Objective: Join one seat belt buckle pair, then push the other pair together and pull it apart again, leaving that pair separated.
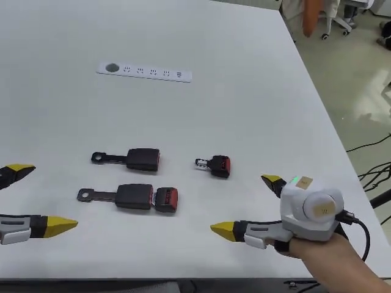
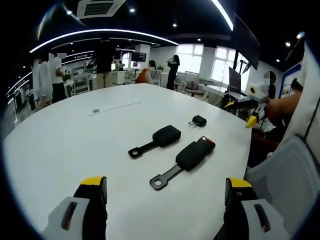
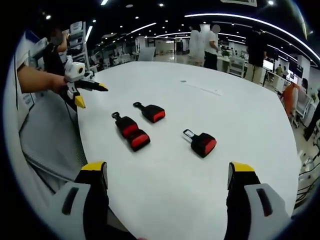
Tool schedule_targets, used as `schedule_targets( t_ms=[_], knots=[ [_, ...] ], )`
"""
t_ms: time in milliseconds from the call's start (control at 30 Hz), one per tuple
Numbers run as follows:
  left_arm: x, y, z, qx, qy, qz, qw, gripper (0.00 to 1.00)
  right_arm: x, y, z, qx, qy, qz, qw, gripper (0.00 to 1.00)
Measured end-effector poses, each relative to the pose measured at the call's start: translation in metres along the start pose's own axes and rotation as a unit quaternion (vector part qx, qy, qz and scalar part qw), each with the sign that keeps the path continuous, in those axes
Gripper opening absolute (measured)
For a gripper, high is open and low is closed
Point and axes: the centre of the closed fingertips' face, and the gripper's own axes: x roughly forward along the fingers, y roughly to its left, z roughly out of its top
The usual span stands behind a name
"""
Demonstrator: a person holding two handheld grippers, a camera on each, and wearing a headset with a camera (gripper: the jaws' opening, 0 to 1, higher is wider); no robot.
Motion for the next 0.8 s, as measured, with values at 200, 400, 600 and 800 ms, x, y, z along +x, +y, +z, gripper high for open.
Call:
schedule_targets(
  t_ms=[200, 400, 600, 800],
  knots=[
    [-0.001, -0.01, 0.001, -0.001, 0.003, -0.002, 1.0, 1.0, 0.0, 0.0, 0.0, 0.008, -0.003, 0.0, 1.0, 1.0],
    [-0.002, -0.008, -0.005, -0.004, 0.005, -0.001, 1.0, 1.0, 0.0, 0.0, 0.001, 0.009, -0.005, 0.0, 0.9999, 1.0],
    [-0.004, -0.004, -0.011, -0.005, 0.005, 0.0, 1.0, 1.0, 0.001, -0.001, 0.002, 0.009, -0.007, 0.0, 0.9999, 1.0],
    [-0.004, -0.009, -0.01, -0.008, 0.006, 0.0, 1.0, 1.0, 0.002, 0.0, 0.004, 0.008, -0.009, 0.003, 0.9999, 1.0]
  ],
)
